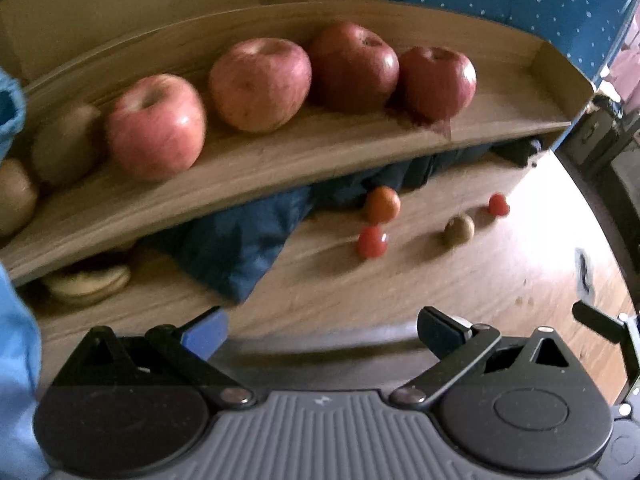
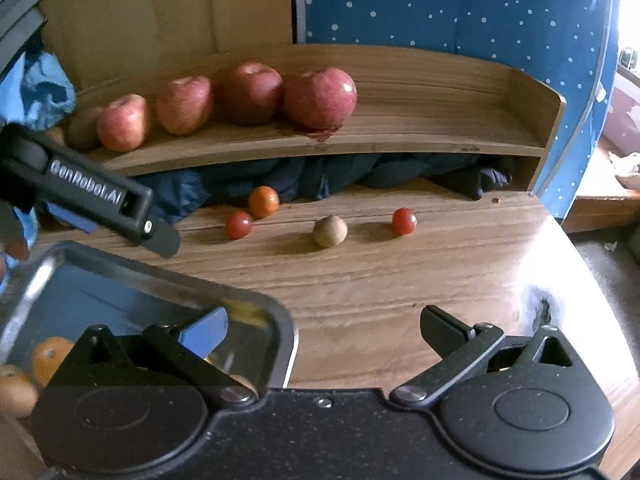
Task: Organize fruits
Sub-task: 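Grasp a red cherry tomato with left gripper while right grasps a brown kiwi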
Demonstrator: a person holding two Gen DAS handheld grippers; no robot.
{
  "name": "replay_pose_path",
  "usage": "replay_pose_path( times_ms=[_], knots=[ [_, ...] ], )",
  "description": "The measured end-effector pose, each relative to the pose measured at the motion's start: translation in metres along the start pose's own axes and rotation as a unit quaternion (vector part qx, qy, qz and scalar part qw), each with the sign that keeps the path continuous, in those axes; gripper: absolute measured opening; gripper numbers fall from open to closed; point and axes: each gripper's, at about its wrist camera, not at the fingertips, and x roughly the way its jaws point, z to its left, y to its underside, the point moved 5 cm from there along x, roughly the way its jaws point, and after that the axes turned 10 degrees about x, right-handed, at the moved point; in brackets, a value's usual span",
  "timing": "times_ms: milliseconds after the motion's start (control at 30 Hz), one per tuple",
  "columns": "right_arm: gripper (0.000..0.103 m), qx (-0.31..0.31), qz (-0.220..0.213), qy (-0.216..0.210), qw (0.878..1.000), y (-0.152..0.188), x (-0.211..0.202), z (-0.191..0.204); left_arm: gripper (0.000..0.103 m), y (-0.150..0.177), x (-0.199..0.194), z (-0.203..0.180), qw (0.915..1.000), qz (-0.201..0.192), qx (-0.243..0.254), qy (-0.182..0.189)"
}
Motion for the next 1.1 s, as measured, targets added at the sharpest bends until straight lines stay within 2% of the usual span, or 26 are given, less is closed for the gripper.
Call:
replay_pose_path(
  times_ms=[300, 567, 700, 867, 1100],
  knots=[
    [0.102, -0.029, 0.003, 0.001, 1.000, -0.020, 0.034, 0.001, 0.102, -0.026, 0.033, -0.002, 0.9996, -0.010, -0.018, 0.020],
    [0.094, -0.057, 0.011, -0.005, 0.998, -0.033, 0.060, 0.007, 0.102, -0.029, 0.052, -0.004, 0.9989, -0.002, -0.027, 0.038],
    [0.087, -0.055, 0.012, 0.005, 0.998, -0.037, 0.068, 0.006, 0.102, -0.032, 0.057, -0.004, 0.9992, -0.009, -0.019, 0.033],
    [0.077, -0.059, 0.007, 0.017, 0.998, -0.039, 0.073, 0.007, 0.102, -0.034, 0.058, -0.007, 0.9988, -0.019, -0.012, 0.044],
    [0.060, -0.059, 0.005, 0.030, 0.998, -0.040, 0.079, 0.006, 0.089, -0.037, 0.054, -0.010, 0.9979, -0.041, -0.003, 0.051]
  ],
)
